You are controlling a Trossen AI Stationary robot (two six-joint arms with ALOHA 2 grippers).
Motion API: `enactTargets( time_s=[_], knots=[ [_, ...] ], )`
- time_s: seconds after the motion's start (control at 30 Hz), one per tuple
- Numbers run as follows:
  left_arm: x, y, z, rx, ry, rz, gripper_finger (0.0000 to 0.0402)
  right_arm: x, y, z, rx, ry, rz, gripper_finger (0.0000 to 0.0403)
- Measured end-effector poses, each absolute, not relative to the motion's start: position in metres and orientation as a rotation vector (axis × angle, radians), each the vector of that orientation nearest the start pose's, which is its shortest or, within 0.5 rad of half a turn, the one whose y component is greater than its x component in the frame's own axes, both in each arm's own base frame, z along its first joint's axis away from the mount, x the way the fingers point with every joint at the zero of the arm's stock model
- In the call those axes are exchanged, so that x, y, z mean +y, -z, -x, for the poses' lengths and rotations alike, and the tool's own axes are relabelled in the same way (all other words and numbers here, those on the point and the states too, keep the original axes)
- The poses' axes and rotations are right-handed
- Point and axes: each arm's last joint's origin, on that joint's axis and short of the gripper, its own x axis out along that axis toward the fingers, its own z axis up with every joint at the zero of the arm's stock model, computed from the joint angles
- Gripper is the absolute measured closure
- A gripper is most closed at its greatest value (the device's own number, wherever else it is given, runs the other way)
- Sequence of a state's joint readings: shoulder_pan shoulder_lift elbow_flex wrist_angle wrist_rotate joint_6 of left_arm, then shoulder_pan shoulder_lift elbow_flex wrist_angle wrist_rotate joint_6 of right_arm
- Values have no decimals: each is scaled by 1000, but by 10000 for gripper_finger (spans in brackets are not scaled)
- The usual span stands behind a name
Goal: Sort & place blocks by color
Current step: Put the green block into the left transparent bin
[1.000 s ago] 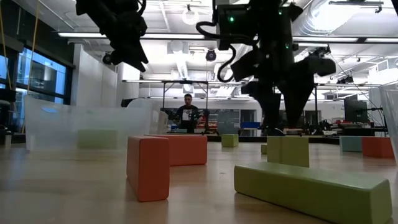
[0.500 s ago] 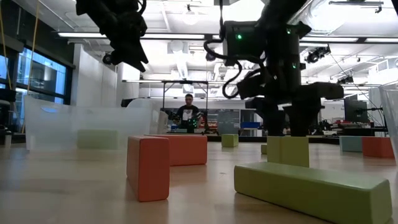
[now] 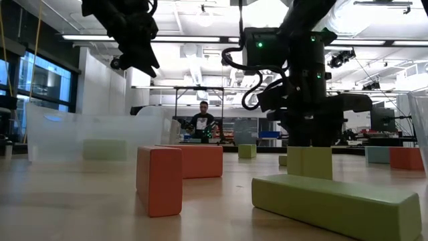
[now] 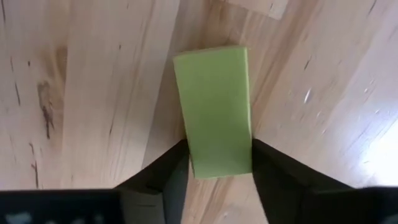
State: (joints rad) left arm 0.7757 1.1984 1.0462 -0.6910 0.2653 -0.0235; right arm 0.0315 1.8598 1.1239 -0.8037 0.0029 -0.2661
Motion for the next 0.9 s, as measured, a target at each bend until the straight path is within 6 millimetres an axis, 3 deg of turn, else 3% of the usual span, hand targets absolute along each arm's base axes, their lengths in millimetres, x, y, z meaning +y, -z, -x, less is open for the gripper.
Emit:
enactTargets(
  time_s=[0.13,0.37,0.53,0.9],
  knots=[
    [162,-300,-176,734,-489,446,254,10,-140,-321,1525,-206,221,267],
    [162,-300,-176,736,-495,443,255,11,-140,-322,1514,-197,164,258],
    [162,-300,-176,736,-496,443,255,11,-141,-322,1511,-187,141,300],
    [162,-300,-176,735,-497,445,254,12,-145,-325,1498,-131,60,300]
  ],
)
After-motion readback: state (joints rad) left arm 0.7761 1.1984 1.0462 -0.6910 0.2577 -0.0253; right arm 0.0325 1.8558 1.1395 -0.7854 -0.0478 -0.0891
